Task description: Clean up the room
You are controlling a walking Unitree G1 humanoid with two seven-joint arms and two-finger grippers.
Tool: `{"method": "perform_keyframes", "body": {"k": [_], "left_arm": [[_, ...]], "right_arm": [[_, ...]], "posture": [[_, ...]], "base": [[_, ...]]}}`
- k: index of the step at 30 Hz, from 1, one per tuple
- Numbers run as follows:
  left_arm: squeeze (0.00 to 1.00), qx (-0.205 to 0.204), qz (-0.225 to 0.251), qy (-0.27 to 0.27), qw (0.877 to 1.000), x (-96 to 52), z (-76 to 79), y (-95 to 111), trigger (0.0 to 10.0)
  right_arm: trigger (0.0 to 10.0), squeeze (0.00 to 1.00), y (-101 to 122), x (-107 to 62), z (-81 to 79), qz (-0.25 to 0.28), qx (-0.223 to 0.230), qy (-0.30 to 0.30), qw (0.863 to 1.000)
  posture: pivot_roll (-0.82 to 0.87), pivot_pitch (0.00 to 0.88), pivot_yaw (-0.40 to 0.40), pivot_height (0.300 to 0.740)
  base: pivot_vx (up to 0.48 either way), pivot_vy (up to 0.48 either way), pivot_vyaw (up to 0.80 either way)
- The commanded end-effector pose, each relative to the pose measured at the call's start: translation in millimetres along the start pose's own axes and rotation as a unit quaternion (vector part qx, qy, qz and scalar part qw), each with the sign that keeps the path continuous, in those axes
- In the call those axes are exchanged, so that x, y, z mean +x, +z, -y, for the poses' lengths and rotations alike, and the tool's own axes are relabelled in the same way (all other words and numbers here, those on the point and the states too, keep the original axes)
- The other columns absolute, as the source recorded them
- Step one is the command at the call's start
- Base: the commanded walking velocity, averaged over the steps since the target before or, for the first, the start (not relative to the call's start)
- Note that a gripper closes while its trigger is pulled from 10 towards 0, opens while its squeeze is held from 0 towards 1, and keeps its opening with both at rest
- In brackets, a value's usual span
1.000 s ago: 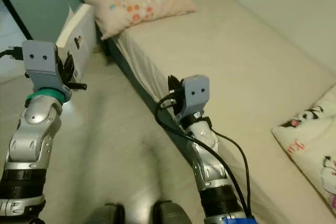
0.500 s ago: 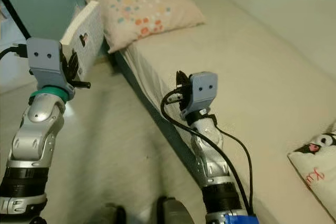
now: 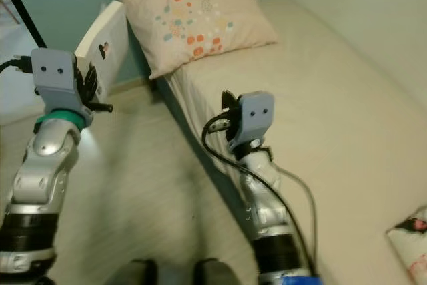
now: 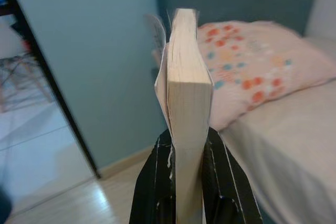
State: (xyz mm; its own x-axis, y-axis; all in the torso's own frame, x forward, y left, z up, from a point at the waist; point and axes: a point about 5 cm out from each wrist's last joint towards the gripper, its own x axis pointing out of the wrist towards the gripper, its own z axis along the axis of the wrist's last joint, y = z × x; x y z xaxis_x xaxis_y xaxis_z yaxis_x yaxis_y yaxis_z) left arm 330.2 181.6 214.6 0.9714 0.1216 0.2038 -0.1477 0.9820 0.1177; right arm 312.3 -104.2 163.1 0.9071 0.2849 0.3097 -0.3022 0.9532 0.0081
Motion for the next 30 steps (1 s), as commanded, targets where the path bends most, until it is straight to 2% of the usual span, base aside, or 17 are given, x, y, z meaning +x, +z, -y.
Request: {"method": "perform_keyframes", "body": {"k": [1,30], "left_arm": [[0.0,-0.001,0.012,-0.002,1.0,-0.6,3.0,2.7,10.0],[0.0,-0.002,0.013,-0.007,1.0,0.3,5.1,3.6,10.0]], "right_arm": [[10.0,0.0,-3.8,-4.8,7.5,-0.009,-0.007,-0.009,1.0],[10.0,0.0,-4.9,-6.3,7.8,-0.011,-0.005,-0.012,1.0]], "posture": [[-0.06,0.095,0.01,0.74],[-0.06,0.099,0.014,0.74]], "base": [[0.379,0.0,0.0],[0.384,0.0,0.0]]}}
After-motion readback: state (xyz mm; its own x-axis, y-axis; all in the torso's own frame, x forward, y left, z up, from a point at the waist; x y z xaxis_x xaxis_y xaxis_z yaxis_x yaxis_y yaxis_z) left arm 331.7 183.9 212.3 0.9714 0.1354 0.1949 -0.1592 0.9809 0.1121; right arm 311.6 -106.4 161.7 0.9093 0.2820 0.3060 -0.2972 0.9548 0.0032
